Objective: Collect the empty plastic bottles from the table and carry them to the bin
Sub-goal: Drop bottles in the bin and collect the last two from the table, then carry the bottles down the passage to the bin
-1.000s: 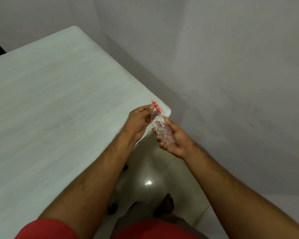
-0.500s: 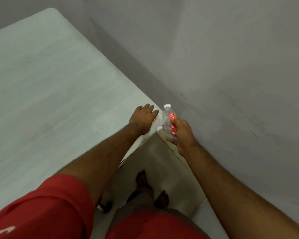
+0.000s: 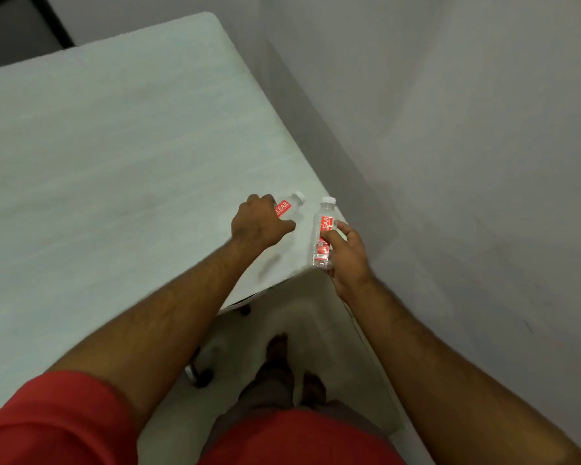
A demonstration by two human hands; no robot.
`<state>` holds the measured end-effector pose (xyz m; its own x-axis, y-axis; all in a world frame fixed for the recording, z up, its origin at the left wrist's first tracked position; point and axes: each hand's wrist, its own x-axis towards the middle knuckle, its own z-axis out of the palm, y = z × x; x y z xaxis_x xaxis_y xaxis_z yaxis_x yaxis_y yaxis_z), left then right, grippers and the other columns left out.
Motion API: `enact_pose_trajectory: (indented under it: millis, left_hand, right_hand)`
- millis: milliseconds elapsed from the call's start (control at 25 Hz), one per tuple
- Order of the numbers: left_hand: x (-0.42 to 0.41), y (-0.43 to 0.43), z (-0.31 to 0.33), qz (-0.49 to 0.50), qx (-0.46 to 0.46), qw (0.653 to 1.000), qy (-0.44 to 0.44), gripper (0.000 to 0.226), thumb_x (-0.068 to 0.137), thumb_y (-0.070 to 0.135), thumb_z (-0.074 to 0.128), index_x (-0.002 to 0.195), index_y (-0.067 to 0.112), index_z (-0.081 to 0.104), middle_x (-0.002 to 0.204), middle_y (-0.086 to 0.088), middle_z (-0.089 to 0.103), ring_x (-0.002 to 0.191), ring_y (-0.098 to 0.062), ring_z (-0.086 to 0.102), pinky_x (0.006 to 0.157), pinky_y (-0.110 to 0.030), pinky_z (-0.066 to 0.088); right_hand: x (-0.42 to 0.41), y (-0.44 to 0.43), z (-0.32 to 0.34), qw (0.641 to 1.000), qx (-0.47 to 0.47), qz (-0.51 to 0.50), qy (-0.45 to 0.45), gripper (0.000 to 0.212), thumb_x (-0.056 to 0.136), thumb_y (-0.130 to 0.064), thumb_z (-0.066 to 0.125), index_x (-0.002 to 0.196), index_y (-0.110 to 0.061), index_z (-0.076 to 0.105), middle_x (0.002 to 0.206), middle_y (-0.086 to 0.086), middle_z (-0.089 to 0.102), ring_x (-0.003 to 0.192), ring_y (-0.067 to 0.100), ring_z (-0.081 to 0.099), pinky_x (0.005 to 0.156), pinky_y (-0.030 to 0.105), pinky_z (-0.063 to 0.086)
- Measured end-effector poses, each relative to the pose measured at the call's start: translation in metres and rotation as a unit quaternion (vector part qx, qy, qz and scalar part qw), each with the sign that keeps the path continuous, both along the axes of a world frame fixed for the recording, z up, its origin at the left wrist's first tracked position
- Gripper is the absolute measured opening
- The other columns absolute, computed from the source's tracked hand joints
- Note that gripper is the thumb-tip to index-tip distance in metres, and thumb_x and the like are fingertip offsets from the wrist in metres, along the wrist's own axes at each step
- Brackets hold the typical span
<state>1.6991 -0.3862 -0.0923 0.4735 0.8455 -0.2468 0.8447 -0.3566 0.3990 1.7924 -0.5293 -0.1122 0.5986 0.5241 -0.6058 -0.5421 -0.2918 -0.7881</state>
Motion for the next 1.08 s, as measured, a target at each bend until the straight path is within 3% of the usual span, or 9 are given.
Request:
enact_pose_trajectory:
  millis: [80,160,280,520,640,800,920,1000,1080]
  left_hand:
    - [-0.036,-0.005,0.022,0.132,-0.116,0.980,-0.097,0.059,0.073,0.052,0.073,0.117,0.016,0.057,0.105,-0.004,0.063,0.088,-0.023,0.063,0.077,-0.037,0.058]
    - [-0.073,-0.013,0.044,0.242,-0.200,0.929,-0.195,0.056,0.075,0.048,0.073,0.117,0.016,0.053,0.104,-0.006,0.065,0.084,-0.023,0.067,0.070,-0.036,0.059]
    - [-0.134,-0.024,0.080,0.332,-0.220,0.875,-0.276,0.056,0.080,0.054,0.069,0.119,0.016,0.055,0.101,-0.011,0.067,0.081,-0.024,0.069,0.065,-0.033,0.056]
    - [-0.302,-0.043,0.137,0.440,-0.159,0.795,-0.385,0.053,0.085,0.063,0.056,0.117,0.021,0.055,0.098,-0.008,0.063,0.084,-0.024,0.066,0.075,-0.037,0.057]
    - [-0.391,-0.053,0.152,0.468,-0.128,0.775,-0.405,0.042,0.092,0.054,0.053,0.119,0.021,0.052,0.100,-0.006,0.059,0.085,-0.022,0.062,0.074,-0.036,0.055]
    - [-0.520,-0.061,0.170,0.504,-0.075,0.739,-0.440,0.013,0.098,0.037,0.050,0.095,0.025,0.055,0.087,-0.001,0.058,0.077,-0.014,0.057,0.068,-0.030,0.050]
    - [-0.616,-0.064,0.181,0.520,-0.021,0.722,-0.455,0.010,0.095,0.024,0.049,0.088,0.021,0.057,0.078,0.000,0.059,0.068,-0.014,0.056,0.065,-0.030,0.048]
    - [-0.683,-0.071,0.184,0.541,0.025,0.702,-0.462,0.013,0.091,0.020,0.051,0.093,0.014,0.062,0.083,-0.008,0.068,0.070,-0.018,0.065,0.066,-0.033,0.054]
    - [-0.747,-0.080,0.185,0.571,0.056,0.669,-0.473,0.024,0.090,0.022,0.057,0.111,0.012,0.065,0.101,-0.013,0.073,0.085,-0.024,0.072,0.075,-0.039,0.060]
  right_hand:
    - [-0.022,0.008,0.016,0.999,0.015,0.046,0.005,0.051,0.093,-0.027,0.068,0.140,-0.025,0.049,0.128,0.007,0.065,0.108,0.027,0.068,0.091,0.044,0.058]
    - [-0.048,0.018,0.031,0.995,0.042,0.093,0.011,0.050,0.092,-0.025,0.068,0.138,-0.024,0.051,0.127,0.009,0.066,0.105,0.025,0.069,0.084,0.040,0.059]
    - [-0.095,0.036,0.052,0.981,0.079,0.176,0.014,0.050,0.092,-0.026,0.069,0.138,-0.022,0.052,0.127,0.011,0.067,0.102,0.024,0.070,0.077,0.039,0.059]
    - [-0.242,0.077,0.095,0.924,0.136,0.358,0.008,0.047,0.093,-0.032,0.067,0.137,-0.022,0.053,0.125,0.005,0.068,0.103,0.021,0.071,0.082,0.042,0.061]
    - [-0.330,0.094,0.112,0.896,0.161,0.413,0.007,0.047,0.093,-0.031,0.067,0.137,-0.021,0.054,0.122,0.006,0.070,0.099,0.020,0.073,0.077,0.040,0.062]
    - [-0.463,0.111,0.129,0.860,0.187,0.474,0.012,0.047,0.092,-0.029,0.067,0.136,-0.019,0.054,0.123,0.008,0.070,0.095,0.020,0.073,0.072,0.038,0.060]
    - [-0.559,0.124,0.138,0.838,0.210,0.503,0.027,0.045,0.093,-0.027,0.066,0.136,-0.017,0.055,0.118,0.006,0.072,0.092,0.019,0.073,0.070,0.037,0.060]
    - [-0.628,0.128,0.146,0.820,0.212,0.529,0.048,0.042,0.094,-0.026,0.065,0.134,-0.016,0.056,0.111,0.004,0.073,0.087,0.017,0.074,0.069,0.037,0.059]
    - [-0.696,0.128,0.154,0.801,0.212,0.556,0.064,0.042,0.093,-0.026,0.066,0.133,-0.017,0.056,0.114,0.006,0.073,0.092,0.020,0.074,0.073,0.039,0.060]
